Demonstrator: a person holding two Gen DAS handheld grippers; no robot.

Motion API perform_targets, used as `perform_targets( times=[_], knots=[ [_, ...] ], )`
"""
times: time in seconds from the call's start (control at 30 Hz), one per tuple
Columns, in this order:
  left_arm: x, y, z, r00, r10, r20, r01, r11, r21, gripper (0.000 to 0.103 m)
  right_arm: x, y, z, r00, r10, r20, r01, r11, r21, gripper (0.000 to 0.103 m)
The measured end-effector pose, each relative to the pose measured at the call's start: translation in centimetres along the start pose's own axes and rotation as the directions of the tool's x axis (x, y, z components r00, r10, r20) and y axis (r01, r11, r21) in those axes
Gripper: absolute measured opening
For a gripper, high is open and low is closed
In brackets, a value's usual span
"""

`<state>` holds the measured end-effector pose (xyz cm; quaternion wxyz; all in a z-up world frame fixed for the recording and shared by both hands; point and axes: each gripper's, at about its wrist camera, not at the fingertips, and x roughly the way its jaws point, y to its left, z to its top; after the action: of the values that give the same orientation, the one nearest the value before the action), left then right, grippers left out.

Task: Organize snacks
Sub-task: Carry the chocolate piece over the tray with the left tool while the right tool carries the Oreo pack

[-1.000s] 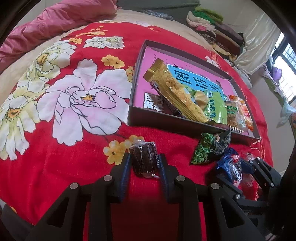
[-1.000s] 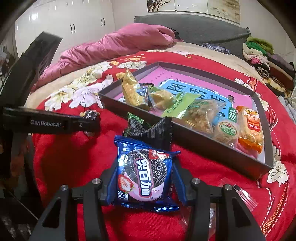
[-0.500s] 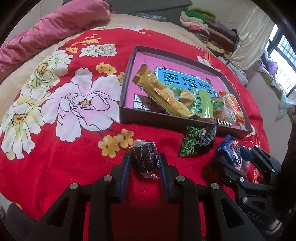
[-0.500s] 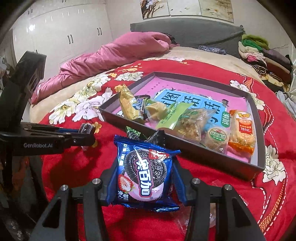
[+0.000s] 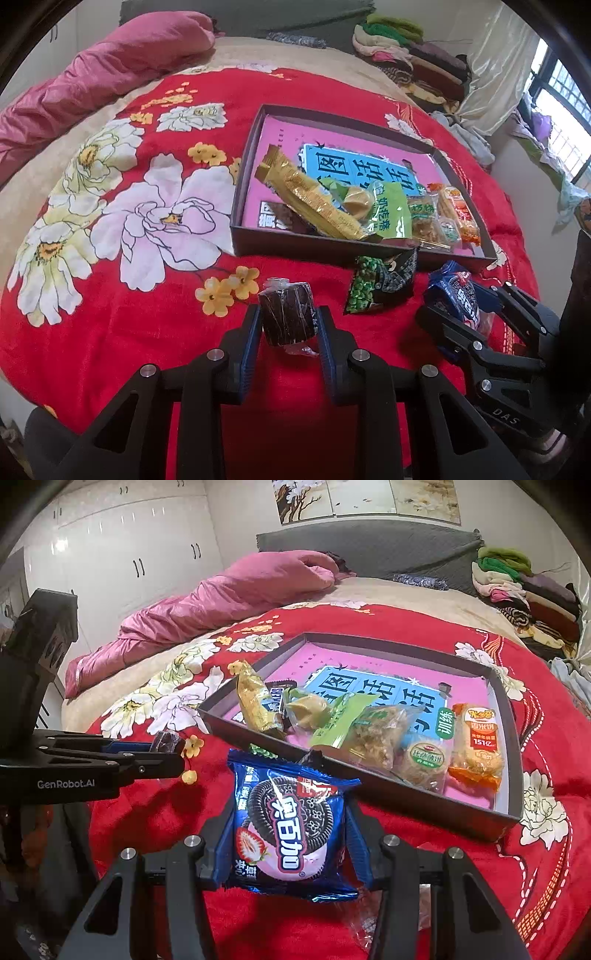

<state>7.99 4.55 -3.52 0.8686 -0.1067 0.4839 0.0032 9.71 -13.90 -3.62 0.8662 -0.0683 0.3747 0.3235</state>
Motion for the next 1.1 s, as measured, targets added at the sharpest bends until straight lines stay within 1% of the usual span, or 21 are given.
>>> perform_targets(
  times=[0.73, 1.1],
  knots=[
    [-1.6, -1.5, 0.1, 1.000, -0.002, 0.027, 0.002, 1.000, 0.026, 0.031, -1.4, -0.2, 0.5, 0.999, 0.010, 0.045, -0.010, 1.000, 0.005, 0.052],
    [-2.4, -2.6, 0.7, 0.999, -0.010, 0.047, 0.008, 0.999, 0.045, 0.031, -2.5, -1.3, 1.0, 0.996, 0.008, 0.085, -0.012, 0.999, 0.041, 0.052]
  ],
)
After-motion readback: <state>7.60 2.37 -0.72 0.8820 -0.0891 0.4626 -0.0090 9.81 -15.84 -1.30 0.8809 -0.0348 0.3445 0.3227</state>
